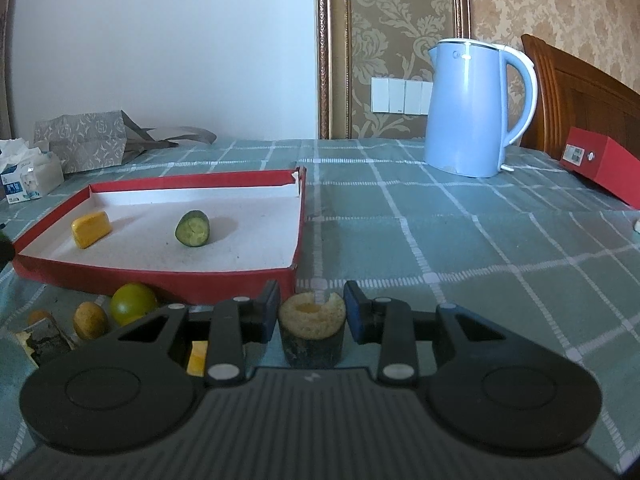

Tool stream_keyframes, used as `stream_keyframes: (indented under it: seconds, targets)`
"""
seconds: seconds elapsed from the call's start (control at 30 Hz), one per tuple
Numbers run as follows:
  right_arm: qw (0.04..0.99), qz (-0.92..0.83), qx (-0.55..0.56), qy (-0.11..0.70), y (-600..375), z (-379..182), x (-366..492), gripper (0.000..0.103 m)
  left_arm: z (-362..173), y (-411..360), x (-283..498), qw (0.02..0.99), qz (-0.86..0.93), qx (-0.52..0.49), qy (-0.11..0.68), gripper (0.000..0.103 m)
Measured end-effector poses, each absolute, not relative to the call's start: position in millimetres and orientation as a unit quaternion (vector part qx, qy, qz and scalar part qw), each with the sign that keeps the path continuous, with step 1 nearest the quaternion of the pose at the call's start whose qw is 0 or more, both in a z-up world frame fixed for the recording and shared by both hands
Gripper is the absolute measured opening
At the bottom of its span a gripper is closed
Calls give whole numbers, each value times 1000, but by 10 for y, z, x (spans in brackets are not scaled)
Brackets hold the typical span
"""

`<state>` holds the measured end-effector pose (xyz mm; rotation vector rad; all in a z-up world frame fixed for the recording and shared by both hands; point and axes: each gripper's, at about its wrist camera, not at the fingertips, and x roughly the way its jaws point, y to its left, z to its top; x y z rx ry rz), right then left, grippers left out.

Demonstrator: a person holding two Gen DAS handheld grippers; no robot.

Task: Organize fruits
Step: 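Carry the cucumber chunk into the tray and open the left tool while the right tool holds the slice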

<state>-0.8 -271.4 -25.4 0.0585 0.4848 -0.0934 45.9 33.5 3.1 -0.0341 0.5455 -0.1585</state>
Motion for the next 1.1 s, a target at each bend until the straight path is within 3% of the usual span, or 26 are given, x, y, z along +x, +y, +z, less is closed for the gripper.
stream_keyframes:
  seconds: [1.1]
  targets:
    - [966,-39,38,253,-2732,-274,40,33,-18,-606,1538,954,-88,50,282,33]
